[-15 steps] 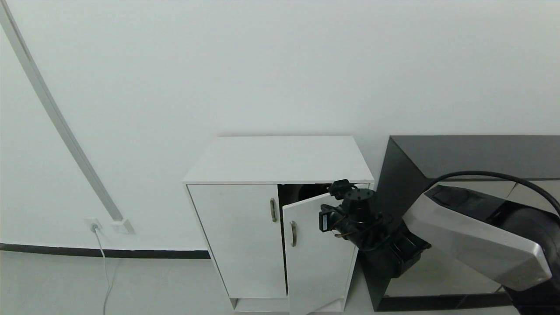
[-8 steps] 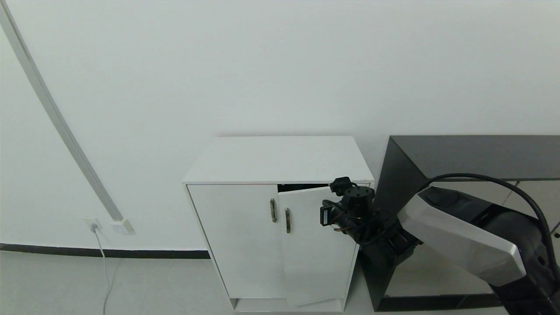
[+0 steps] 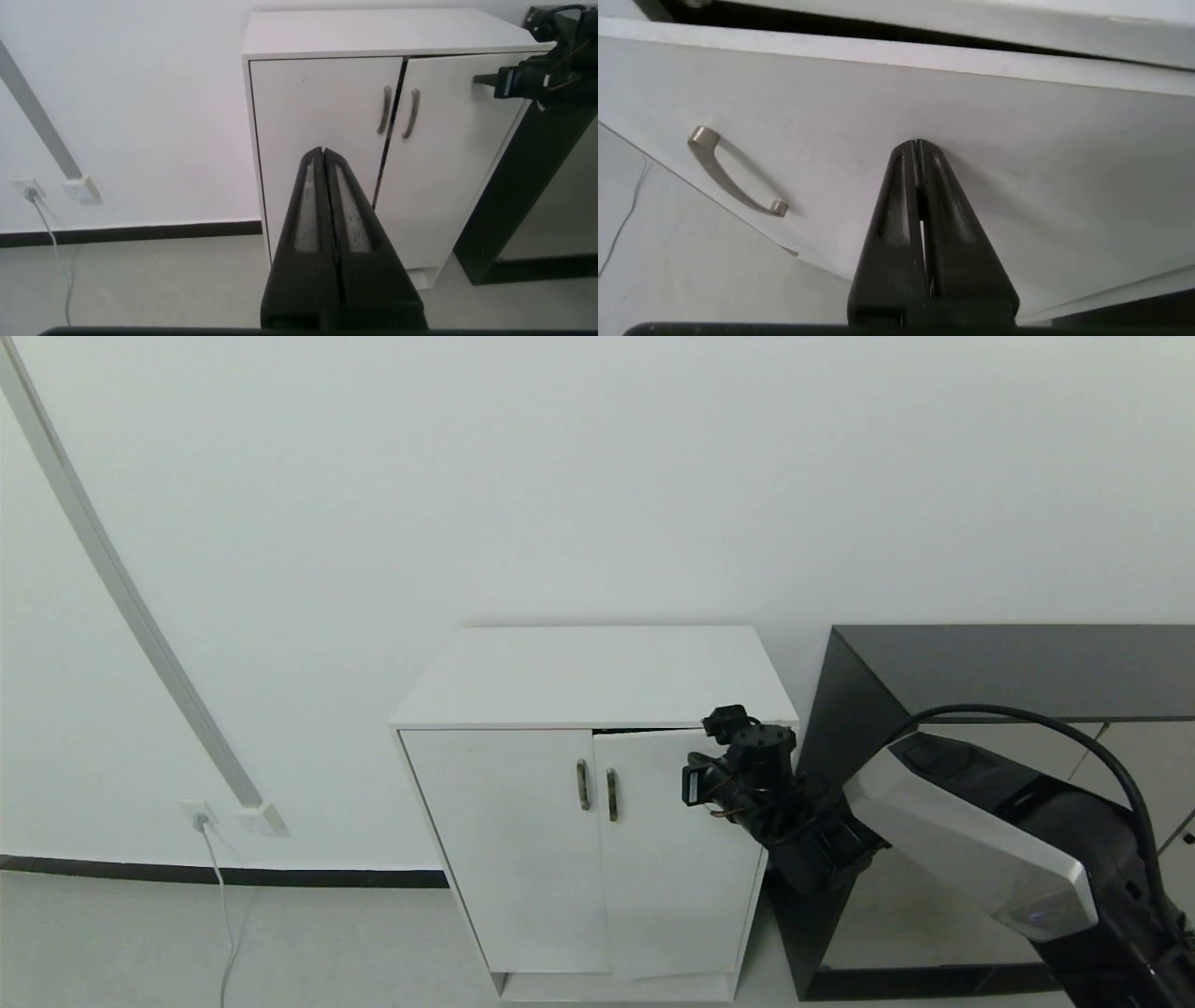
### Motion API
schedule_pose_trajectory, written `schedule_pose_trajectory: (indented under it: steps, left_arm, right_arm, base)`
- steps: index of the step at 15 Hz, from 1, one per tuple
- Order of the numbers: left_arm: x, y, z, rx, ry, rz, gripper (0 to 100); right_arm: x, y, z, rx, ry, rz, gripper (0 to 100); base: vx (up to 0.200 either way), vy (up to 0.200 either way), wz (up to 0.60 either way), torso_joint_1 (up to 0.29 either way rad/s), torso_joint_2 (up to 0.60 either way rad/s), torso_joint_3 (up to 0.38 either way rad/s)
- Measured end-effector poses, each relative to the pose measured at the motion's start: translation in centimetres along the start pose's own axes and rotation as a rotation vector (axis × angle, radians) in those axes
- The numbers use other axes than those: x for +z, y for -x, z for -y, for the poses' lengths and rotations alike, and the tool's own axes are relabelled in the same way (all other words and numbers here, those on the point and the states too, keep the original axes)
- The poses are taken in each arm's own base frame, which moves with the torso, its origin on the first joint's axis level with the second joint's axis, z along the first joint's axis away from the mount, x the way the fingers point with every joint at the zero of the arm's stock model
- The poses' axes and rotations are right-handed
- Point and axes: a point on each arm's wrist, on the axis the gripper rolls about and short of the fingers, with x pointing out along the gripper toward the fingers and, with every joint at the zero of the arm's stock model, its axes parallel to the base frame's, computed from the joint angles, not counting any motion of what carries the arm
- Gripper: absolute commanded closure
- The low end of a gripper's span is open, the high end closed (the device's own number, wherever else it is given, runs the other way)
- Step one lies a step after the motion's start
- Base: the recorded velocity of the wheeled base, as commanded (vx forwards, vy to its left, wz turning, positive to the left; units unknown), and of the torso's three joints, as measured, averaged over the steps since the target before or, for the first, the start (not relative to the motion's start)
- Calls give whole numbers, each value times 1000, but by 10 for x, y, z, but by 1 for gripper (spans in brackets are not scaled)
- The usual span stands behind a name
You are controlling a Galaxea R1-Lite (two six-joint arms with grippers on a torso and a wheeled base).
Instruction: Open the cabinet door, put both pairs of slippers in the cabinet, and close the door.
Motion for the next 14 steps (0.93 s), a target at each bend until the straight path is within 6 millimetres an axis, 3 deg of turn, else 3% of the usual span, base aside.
schedule_pose_trajectory:
  steps: [14]
  left_arm:
    - [0, 0, 0, -1, 1, 0, 100]
  right_arm:
    - [3, -11, 4, -9, -5, 24, 100]
  base:
    - [0, 0, 0, 0, 0, 0]
